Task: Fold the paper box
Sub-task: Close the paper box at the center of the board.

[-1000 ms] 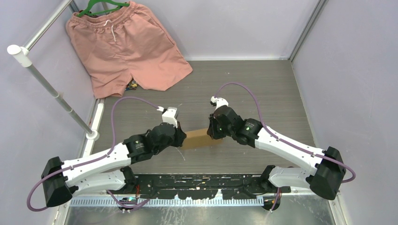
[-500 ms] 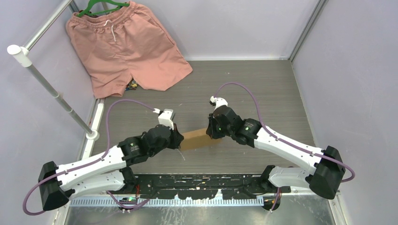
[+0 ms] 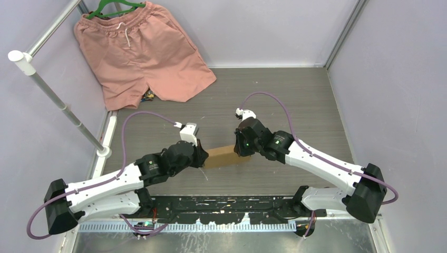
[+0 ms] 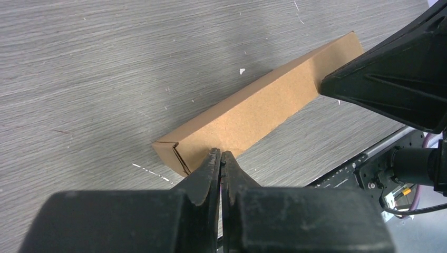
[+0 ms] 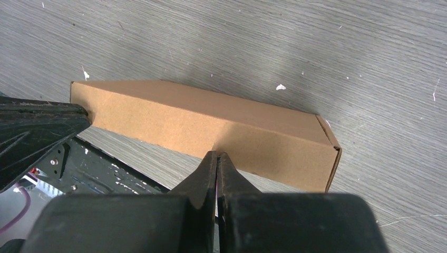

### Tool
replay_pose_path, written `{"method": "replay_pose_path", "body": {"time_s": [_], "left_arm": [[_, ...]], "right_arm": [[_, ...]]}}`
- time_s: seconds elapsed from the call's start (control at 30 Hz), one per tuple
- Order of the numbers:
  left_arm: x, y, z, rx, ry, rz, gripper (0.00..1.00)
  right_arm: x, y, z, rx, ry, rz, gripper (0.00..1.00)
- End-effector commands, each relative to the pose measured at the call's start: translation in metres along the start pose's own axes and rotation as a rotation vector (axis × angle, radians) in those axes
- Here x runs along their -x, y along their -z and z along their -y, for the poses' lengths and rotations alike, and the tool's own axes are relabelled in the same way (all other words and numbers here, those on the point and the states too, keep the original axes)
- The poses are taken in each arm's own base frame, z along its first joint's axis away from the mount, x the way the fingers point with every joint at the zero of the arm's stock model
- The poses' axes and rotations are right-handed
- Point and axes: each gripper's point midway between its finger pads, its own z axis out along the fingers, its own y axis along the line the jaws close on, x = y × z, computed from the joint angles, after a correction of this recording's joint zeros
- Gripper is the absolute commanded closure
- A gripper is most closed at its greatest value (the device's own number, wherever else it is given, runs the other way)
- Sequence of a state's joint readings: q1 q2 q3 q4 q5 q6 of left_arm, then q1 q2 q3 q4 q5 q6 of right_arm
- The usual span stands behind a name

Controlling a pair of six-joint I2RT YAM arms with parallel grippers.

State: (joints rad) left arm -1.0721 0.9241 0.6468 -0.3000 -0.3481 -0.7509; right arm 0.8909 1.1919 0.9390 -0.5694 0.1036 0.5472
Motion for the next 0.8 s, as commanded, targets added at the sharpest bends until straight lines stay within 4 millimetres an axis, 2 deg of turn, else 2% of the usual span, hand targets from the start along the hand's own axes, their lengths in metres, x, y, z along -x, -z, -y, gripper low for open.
{"method": "replay_pose_path", "body": {"time_s": [0.0,0.3,0.63,0.77], "left_arm": [[-0.028,-0.001,-0.013,0.056,-0.069,-0.095,0.98],[-0.045,-0.001,-0.011,0.064,-0.091,-0.123,0.98],[-0.063,-0.006,-0.02,0.094,-0.091,-0.138,0.98],[-0.067,-0.008,-0.024,0.108,-0.098,-0.143,0.98]], "right_arm": [[-0.035,-0.005,0.024,-0.096,0.032,-0.132,0.96],[-0.051,-0.003,0.031,-0.097,0.006,-0.149,0.96],[-0.072,-0.003,0.041,-0.095,-0.02,-0.163,0.96],[-0.075,-0.006,0.041,-0.091,-0.022,-0.171,0.96]]}}
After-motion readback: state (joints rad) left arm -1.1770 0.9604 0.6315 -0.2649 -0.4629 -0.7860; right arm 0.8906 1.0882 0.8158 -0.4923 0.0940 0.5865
